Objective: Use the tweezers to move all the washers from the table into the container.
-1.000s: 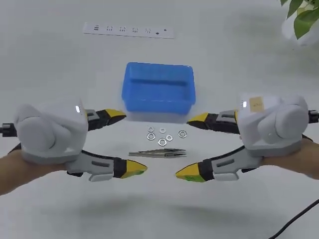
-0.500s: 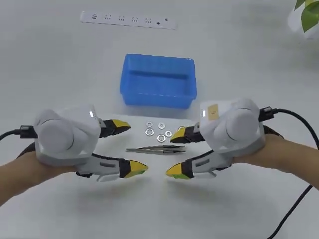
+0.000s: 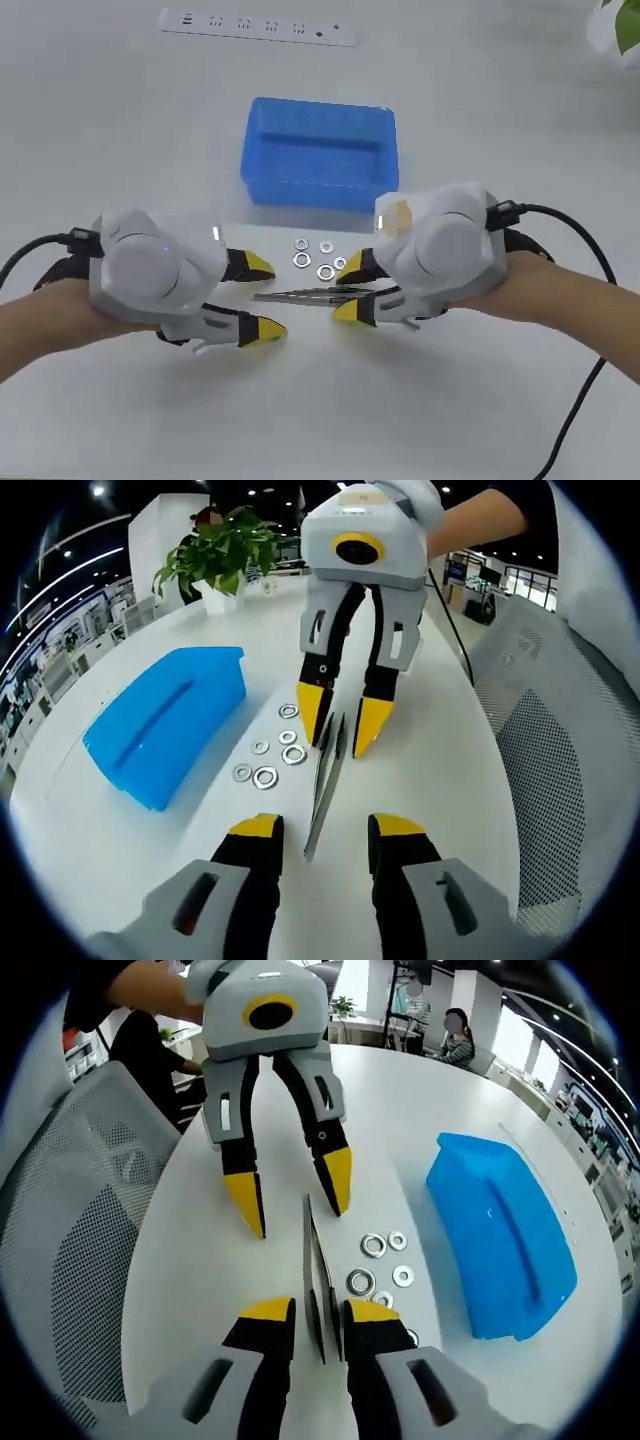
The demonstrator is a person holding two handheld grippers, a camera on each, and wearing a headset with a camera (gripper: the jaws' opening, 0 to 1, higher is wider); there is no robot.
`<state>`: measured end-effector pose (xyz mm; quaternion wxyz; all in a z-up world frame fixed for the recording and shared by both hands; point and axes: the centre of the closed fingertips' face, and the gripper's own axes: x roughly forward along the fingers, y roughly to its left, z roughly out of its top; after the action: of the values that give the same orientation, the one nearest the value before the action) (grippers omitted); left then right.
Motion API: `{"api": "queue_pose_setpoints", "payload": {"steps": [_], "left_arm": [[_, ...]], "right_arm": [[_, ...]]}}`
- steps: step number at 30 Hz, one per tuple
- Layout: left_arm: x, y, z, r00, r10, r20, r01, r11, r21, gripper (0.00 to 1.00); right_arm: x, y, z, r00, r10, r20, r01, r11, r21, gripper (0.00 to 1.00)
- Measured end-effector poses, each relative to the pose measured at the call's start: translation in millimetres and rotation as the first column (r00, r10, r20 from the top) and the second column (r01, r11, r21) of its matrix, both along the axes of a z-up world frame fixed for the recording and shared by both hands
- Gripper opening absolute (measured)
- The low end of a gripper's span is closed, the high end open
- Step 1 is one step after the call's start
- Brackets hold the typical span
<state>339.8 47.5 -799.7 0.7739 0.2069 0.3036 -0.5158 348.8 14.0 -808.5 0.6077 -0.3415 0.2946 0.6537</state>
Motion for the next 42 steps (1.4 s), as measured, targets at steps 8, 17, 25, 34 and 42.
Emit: {"api": "queue_pose_setpoints", "payload": {"steps": [8,17,25,34,42], "left_arm": [[3.8,0.8,2.2,0.999,-0.039,0.019,0.038,0.997,0.063,0.24],[1.4,1.6,-2.9,0.991,-0.132,-0.001,0.131,0.983,0.131,0.06],[-1.7,4.6,-1.4,0.993,-0.119,0.008,0.116,0.978,0.176,0.05],[-8.2,5.3,8.4,0.987,-0.153,0.038,0.143,0.969,0.201,0.04],[-12.7,-2.9,34.4,0.978,-0.191,0.085,0.171,0.965,0.199,0.04]], "right_arm": [[-5.0,-0.1,-0.2,0.998,0.061,0.022,-0.06,0.997,-0.041,0.11],[-0.9,-3.3,-0.3,1.0,0.029,-0.001,-0.029,1.0,-0.008,0.09],[-2.9,-2.1,0.2,1.0,0.014,0.01,-0.014,1.0,0.016,0.08],[-6.6,1.7,2.2,0.991,0.065,0.114,-0.07,0.997,0.044,0.08],[-9.3,3.5,5.0,0.978,0.109,0.177,-0.12,0.991,0.051,0.08]]}}
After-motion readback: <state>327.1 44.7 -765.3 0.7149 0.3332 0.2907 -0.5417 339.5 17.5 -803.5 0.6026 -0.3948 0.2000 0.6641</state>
